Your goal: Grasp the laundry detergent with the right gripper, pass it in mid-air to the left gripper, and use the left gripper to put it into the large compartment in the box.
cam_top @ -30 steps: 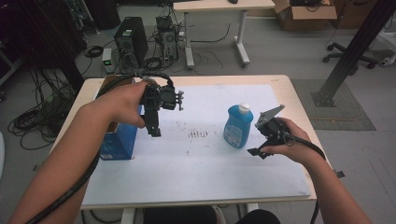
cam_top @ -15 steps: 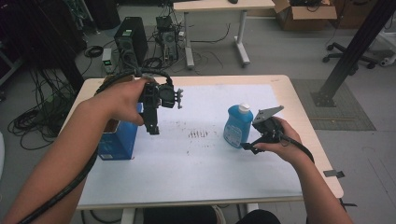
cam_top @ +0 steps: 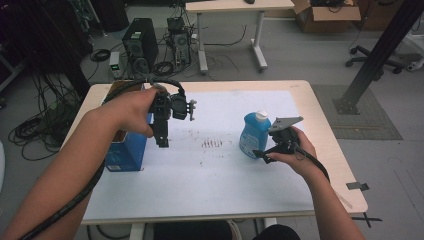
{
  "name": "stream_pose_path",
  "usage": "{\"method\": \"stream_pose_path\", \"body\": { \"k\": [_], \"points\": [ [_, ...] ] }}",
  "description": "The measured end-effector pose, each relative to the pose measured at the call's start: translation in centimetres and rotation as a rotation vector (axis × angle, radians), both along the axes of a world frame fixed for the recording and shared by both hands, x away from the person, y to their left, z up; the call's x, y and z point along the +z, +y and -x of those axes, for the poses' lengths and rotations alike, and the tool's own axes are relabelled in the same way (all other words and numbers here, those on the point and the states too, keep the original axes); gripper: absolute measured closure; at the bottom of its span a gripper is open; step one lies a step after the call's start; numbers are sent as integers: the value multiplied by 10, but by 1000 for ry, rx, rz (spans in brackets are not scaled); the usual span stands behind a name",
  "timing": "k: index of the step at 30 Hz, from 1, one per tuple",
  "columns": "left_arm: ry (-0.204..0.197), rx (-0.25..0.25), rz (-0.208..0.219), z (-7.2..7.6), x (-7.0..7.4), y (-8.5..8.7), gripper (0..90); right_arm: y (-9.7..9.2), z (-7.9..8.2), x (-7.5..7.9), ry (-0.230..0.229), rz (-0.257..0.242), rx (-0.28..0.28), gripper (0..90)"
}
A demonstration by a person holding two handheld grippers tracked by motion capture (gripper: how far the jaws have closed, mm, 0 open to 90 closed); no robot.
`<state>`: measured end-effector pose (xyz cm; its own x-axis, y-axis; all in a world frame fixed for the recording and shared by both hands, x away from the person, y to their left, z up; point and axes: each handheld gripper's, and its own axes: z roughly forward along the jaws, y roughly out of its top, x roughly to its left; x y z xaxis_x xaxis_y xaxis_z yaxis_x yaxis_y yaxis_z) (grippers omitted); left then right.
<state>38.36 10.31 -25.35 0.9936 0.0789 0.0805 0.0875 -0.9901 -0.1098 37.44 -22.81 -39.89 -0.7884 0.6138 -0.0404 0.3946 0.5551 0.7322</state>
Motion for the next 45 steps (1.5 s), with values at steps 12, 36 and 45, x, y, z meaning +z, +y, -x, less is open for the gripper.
{"method": "stream_pose_path", "body": {
  "k": [12, 36, 45],
  "points": [
    [-6, -15, 16, 2, 3, -1, 4, 5, -2, -10, -19, -69, -38, 21],
    [-24, -21, 25, 5, 7, 3, 4, 14, -2, -15, -82, -179, -150, 114],
    [-28, -16, 32, 5, 9, 6, 4, 15, 1, -15, -99, -193, -146, 189]
  ]
}}
